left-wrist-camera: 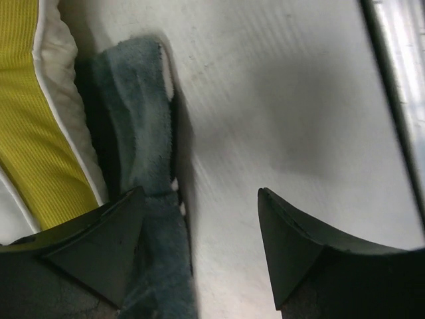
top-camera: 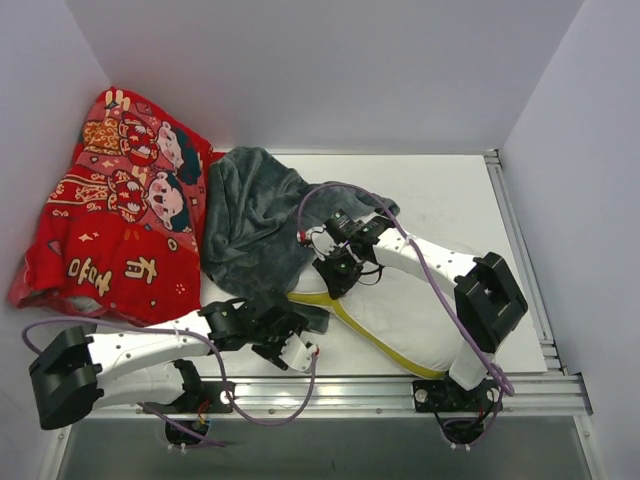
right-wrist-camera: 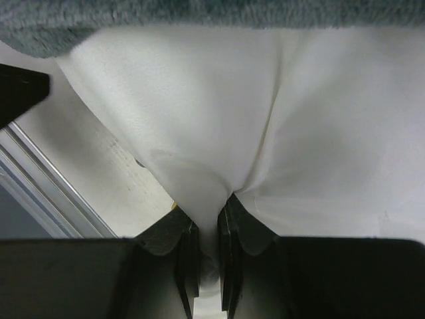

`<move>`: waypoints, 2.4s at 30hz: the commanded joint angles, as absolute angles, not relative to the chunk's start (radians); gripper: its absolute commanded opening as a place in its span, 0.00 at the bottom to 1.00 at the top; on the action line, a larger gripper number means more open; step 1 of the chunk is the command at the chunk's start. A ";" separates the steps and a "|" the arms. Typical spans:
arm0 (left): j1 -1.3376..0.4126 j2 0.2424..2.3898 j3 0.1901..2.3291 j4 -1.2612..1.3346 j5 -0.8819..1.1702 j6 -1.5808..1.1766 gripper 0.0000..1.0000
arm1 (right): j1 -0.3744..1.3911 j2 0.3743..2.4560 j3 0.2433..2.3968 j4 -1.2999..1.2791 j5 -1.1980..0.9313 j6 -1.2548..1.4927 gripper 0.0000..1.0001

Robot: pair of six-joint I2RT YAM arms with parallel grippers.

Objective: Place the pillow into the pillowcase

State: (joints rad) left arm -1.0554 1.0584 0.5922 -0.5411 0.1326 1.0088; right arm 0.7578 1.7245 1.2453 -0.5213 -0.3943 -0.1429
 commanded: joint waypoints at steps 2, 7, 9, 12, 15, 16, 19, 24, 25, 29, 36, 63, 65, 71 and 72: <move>-1.083 1.158 0.557 -0.213 0.008 1.117 0.77 | 0.747 1.664 1.279 -0.558 -0.480 -0.144 0.00; -1.092 1.317 0.522 -0.016 -0.067 1.163 0.73 | 0.749 1.648 1.270 -0.568 -0.508 -0.147 0.00; -1.091 1.370 0.517 0.069 -0.081 1.170 0.70 | 0.747 1.640 1.266 -0.574 -0.514 -0.150 0.00; -1.092 1.454 0.555 0.071 -0.077 1.166 0.35 | 0.747 1.635 1.269 -0.572 -0.512 -0.152 0.00; -1.095 1.398 0.667 -0.102 0.120 1.123 0.00 | 0.735 1.663 1.301 -0.571 -0.483 -0.155 0.00; -1.106 1.335 0.698 -0.138 0.179 1.079 0.00 | 0.730 1.680 1.340 -0.568 -0.477 -0.153 0.00; -1.141 1.249 0.859 -0.264 0.380 0.985 0.00 | 0.712 1.771 1.406 -0.542 -0.483 -0.130 0.00; -1.219 1.207 0.994 -0.304 0.546 0.881 0.00 | 0.692 1.942 1.482 -0.424 -0.489 0.000 0.00; -1.223 1.203 0.993 -0.305 0.554 0.868 0.00 | 0.686 1.960 1.479 -0.385 -0.495 0.076 0.00; -1.218 1.190 0.959 -0.363 0.519 0.858 0.00 | 0.669 1.993 1.366 -0.302 -0.512 0.150 0.00; -1.096 1.025 0.956 -0.471 0.393 0.518 0.51 | 0.654 1.757 1.229 -0.288 -0.679 0.209 0.53; -0.825 1.713 1.379 -0.614 -0.091 0.210 0.09 | -0.020 1.658 1.091 -0.689 -0.400 0.083 0.74; -0.859 1.738 1.420 -0.609 -0.001 0.207 0.00 | -0.018 1.696 1.095 -0.683 -0.499 0.097 0.62; -1.056 1.782 1.522 -0.594 0.375 0.212 0.00 | -0.017 1.625 1.063 -0.626 -0.708 0.152 0.28; -1.075 1.787 1.529 -0.589 0.427 0.204 0.00 | -0.017 1.609 1.049 -0.620 -0.738 0.164 0.17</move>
State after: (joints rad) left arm -0.9699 1.7798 1.4597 -0.6327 0.1131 0.2173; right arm -0.0292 1.6756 1.0805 -0.6014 -0.5476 0.1173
